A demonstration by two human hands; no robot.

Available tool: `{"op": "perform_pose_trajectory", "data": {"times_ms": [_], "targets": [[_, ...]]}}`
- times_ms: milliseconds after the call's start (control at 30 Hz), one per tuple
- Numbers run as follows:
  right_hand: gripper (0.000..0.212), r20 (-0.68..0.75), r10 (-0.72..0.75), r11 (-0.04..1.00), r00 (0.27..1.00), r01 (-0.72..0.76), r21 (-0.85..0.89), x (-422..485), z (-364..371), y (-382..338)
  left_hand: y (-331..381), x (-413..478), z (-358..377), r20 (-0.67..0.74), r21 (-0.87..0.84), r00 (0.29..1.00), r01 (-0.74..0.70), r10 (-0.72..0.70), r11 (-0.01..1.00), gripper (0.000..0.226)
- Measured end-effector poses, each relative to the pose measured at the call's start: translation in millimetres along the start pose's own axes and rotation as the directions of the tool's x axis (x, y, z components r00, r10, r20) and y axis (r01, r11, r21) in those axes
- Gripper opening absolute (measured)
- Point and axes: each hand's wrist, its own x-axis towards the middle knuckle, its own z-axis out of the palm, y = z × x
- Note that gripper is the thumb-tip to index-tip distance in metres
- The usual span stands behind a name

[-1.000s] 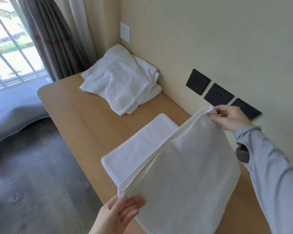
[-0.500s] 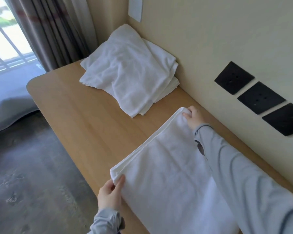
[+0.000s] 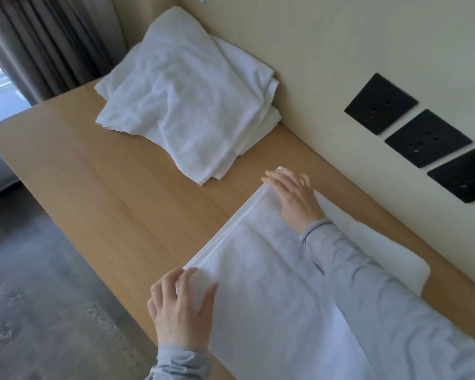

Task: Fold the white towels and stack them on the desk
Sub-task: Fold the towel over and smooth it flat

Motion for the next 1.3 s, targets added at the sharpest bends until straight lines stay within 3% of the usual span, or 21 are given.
{"op": "perform_pose_trajectory", "data": {"times_ms": [133, 267, 367, 534, 667, 767, 834, 900, 967, 1034, 1134, 1167, 1234, 1301], "targets": [[0.049, 0.283, 0.000, 0.996, 0.959, 0.026, -0.087, 2.7, -8.7, 29.0, -16.5, 14.6, 6.1, -0.003, 0.035, 0.999, -0.049, 0.050, 0.998, 0.060], [0.034, 0.430, -0.112, 0.973, 0.896, 0.186, -0.134, 27.8, -13.7, 37.1, -21.9, 22.2, 4.6, 0.042, -0.025, 0.998, -0.050, 0.052, 0.998, 0.054], [0.021, 0.514, -0.128, 0.978, 0.848, 0.194, -0.077, 48.9, -22.8, 35.9, -22.6, 28.6, 0.1, 0.078, -0.098, 0.996, -0.045, 0.053, 0.994, 0.052], [0.010, 0.506, -0.111, 0.985, 0.856, 0.164, -0.062, 64.2, -37.0, 41.1, -30.0, 36.2, -12.7, 0.190, -0.158, 0.968, -0.136, 0.165, 0.978, 0.067], [0.010, 0.437, -0.059, 0.967, 0.897, 0.159, -0.196, 64.2, -26.4, 37.3, -36.1, 44.7, -17.0, 0.238, -0.205, 0.952, -0.144, 0.192, 0.968, 0.045], [0.011, 0.379, 0.064, 0.970, 0.923, 0.031, -0.241, 54.5, -8.1, 22.7, -36.4, 47.8, -14.4, 0.239, -0.227, 0.959, -0.098, 0.153, 0.969, 0.036], [0.039, 0.297, 0.169, 0.975, 0.940, -0.116, -0.187, 43.7, 1.6, 4.1, -32.2, 45.4, -15.7, 0.228, -0.199, 0.968, -0.063, 0.108, 0.978, 0.033], [0.058, 0.169, 0.237, 0.971, 0.957, -0.227, -0.075, 28.2, 1.8, -20.1, -21.0, 35.5, -13.6, 0.145, -0.061, 0.988, -0.047, 0.055, 0.997, 0.017], [0.054, 0.039, 0.171, 0.980, 0.984, -0.174, 0.091, 5.4, 0.8, -48.6, 1.5, 24.2, -6.1, 0.090, 0.099, 0.991, -0.109, 0.100, 0.989, 0.037], [0.043, -0.025, -0.026, 0.966, 0.999, 0.031, 0.258, -30.9, 4.4, -76.6, 24.7, 13.9, 5.6, 0.155, 0.093, 0.950, -0.286, 0.270, 0.954, 0.043], [0.046, 0.156, -0.362, 0.912, 0.919, 0.315, 0.261, -76.9, 9.7, -85.0, 32.1, 6.2, 14.7, 0.354, 0.102, 0.899, -0.312, 0.259, 0.945, 0.059], [0.051, 0.231, -0.409, 0.906, 0.883, 0.361, 0.221, -78.3, 11.3, -71.9, 27.1, 5.7, 17.8, 0.379, 0.128, 0.892, -0.316, 0.248, 0.940, 0.065], [0.059, 0.321, -0.330, 0.944, 0.888, 0.306, 0.125, -64.9, 12.3, -33.3, 17.7, 4.6, 23.0, 0.373, 0.166, 0.889, -0.344, 0.264, 0.924, 0.070], [0.061, 0.342, -0.122, 0.993, 0.932, 0.116, 0.038, -44.6, 10.1, 11.4, 14.8, 4.7, 27.6, 0.375, 0.175, 0.890, -0.342, 0.258, 0.923, 0.070]]}}
